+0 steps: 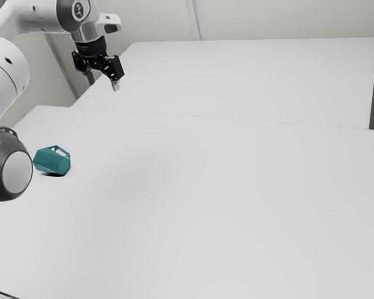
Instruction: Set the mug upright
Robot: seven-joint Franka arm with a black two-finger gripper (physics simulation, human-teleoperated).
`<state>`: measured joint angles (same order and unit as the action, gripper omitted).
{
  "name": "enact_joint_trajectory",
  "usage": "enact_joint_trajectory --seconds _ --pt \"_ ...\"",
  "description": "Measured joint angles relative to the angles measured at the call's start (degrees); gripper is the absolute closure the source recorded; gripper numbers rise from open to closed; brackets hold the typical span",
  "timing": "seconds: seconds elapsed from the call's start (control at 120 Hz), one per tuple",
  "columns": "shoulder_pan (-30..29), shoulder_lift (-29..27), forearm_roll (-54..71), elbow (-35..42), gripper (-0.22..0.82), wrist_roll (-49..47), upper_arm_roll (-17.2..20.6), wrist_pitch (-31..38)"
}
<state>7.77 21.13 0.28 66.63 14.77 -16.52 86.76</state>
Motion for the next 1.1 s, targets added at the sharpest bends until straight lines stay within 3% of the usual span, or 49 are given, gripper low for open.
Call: enact_joint_trajectory --seconds 0.3,0.492,0.917,0.992,1.1 --pt "1.5 -0.7 1.5 6.0 0.0 0.0 -2.8 0.8" --pt "-3.1 2.0 0.9 6.9 0.0 1.8 -5.4 2.4" --pt "-10.4 10.6 -12.5 6.3 0.0 12.4 -16.2 4.7" --pt "-13.5 11.4 -15.0 5.3 0.0 14.7 -15.6 5.0" --pt "-22.1 12.1 -16.7 2.2 0.0 17.9 -7.8 5.3"
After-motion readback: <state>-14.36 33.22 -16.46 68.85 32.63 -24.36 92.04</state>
